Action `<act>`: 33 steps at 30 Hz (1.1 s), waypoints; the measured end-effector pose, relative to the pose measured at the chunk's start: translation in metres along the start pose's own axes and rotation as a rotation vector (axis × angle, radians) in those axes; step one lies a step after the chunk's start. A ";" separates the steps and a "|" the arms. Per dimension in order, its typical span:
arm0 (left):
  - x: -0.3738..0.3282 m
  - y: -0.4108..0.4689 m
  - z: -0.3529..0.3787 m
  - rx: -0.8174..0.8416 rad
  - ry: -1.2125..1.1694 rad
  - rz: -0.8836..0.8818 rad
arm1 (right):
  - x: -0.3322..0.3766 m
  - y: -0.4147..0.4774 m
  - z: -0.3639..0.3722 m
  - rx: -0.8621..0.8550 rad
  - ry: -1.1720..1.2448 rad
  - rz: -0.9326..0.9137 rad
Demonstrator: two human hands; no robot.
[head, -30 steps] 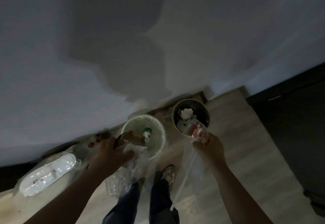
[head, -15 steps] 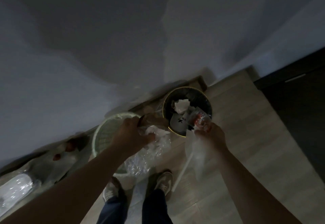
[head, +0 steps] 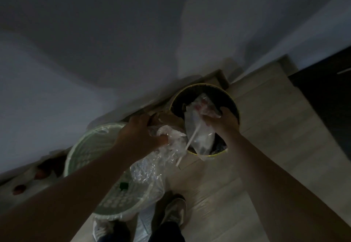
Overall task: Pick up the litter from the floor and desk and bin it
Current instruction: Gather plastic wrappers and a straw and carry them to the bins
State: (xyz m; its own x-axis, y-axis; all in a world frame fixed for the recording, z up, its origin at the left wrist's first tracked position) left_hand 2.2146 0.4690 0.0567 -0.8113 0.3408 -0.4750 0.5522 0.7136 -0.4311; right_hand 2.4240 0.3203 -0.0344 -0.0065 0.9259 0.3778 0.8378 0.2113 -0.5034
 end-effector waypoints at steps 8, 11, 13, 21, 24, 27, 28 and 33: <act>-0.021 0.015 0.001 0.012 0.135 0.027 | -0.022 -0.021 -0.016 0.089 -0.064 -0.050; -0.041 0.024 0.007 0.025 0.145 0.060 | -0.032 -0.036 -0.032 0.041 -0.120 -0.085; -0.054 0.032 0.018 0.053 0.158 0.095 | -0.038 -0.044 -0.040 0.010 -0.116 -0.125; -0.101 0.061 0.074 0.013 0.339 0.233 | -0.068 -0.058 -0.061 -0.003 -0.032 -0.086; -0.109 0.060 0.078 -0.021 0.383 0.282 | -0.075 -0.063 -0.064 -0.017 -0.009 -0.079; -0.114 0.053 0.076 0.001 0.355 0.301 | -0.078 -0.071 -0.067 -0.018 -0.023 -0.080; -0.115 0.049 0.075 0.017 0.365 0.325 | -0.079 -0.075 -0.068 -0.010 -0.029 -0.078; -0.116 0.021 0.053 0.100 0.404 0.410 | -0.072 -0.098 -0.080 0.024 -0.102 -0.120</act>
State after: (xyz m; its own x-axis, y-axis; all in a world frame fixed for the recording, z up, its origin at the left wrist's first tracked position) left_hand 2.3307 0.4122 0.0620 -0.5259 0.7972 -0.2965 0.8359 0.4199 -0.3534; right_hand 2.3859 0.2080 0.0507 -0.1623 0.9201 0.3566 0.8142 0.3290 -0.4783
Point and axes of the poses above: each hand's wrist, its own y-axis towards the middle knuckle, its own z-axis out of the palm, x = y × z, the point moved 4 cm from there along y, towards the middle knuckle, and after that the axes turned 11 degrees about -x, right-handed, at the moved point
